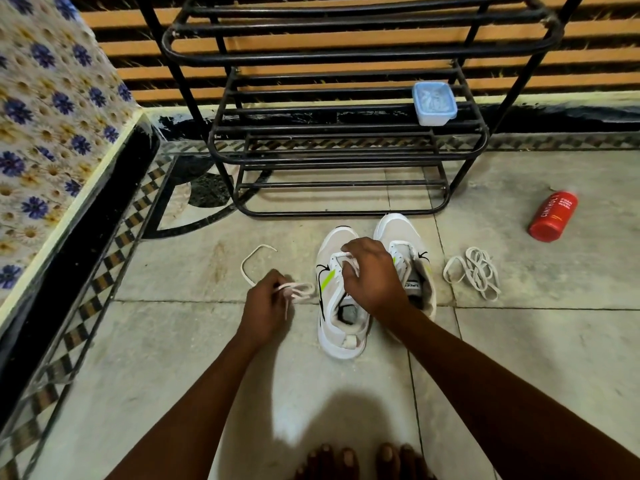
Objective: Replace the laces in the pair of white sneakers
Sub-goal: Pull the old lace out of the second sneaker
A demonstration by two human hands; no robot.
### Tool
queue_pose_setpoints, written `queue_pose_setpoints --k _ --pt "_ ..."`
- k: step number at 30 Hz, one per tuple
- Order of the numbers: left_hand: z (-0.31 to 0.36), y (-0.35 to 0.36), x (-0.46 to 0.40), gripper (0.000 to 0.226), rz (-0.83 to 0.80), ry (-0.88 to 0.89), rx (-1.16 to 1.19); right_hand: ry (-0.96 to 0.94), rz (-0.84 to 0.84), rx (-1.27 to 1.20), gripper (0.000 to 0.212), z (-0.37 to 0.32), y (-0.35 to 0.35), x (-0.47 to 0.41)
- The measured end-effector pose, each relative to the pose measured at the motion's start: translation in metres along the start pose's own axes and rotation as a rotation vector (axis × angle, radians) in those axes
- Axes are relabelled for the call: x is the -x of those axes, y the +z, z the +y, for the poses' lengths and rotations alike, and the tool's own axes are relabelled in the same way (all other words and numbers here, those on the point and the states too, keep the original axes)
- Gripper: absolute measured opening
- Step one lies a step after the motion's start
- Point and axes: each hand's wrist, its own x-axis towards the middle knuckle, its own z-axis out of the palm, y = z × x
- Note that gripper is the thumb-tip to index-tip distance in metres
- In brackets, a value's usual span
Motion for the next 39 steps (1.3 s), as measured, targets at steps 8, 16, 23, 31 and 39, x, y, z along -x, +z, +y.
queue_pose_setpoints --k 8,16,23,31,39 --pt "0.147 -0.011 -0.047 0.007 0.001 -0.003 0.583 0.278 -0.249 -0.602 0.068 -0.013 -0.019 -0.020" --pt "0.242 -0.009 -0.109 0.006 -0.029 -0.089 1.003 0.339 -0.204 -0.825 0.014 -0.005 -0.072 -0.015" --pt "0.250 0.068 -0.119 0.020 -0.160 -0.313 0.850 0.496 0.208 -0.920 0.013 0.048 -0.135 -0.010" --pt "0.262 0.187 -0.087 0.026 -0.399 -0.543 0.655 0.619 0.430 -0.601 0.014 0.127 -0.176 0.020" --pt "0.270 0.234 -0.072 0.017 -0.574 -0.609 0.519 0.755 0.208 -0.303 0.015 0.173 -0.187 0.031"
